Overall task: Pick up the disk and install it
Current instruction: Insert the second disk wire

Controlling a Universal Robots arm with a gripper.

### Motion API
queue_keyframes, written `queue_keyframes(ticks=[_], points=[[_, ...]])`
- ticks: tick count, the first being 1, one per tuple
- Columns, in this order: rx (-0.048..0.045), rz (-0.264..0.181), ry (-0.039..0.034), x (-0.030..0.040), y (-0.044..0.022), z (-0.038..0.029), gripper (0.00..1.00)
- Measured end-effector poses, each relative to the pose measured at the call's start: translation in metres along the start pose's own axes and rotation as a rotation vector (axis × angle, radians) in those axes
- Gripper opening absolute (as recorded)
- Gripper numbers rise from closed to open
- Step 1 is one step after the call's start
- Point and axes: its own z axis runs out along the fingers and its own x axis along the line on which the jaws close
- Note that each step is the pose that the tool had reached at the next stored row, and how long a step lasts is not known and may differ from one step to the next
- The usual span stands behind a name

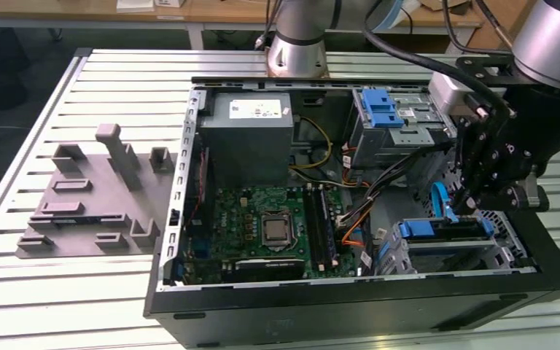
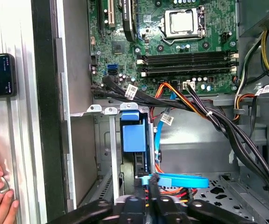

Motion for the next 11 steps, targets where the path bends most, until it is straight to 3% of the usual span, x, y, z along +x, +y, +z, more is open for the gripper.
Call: queue_keyframes(ticks=[2, 11], points=[[-0.0001, 0.0, -0.0003, 0.0, 0.0, -0.0005, 0.11], [0.0, 0.0, 0.0, 0.0001, -0.0001, -0.0011, 0.11]])
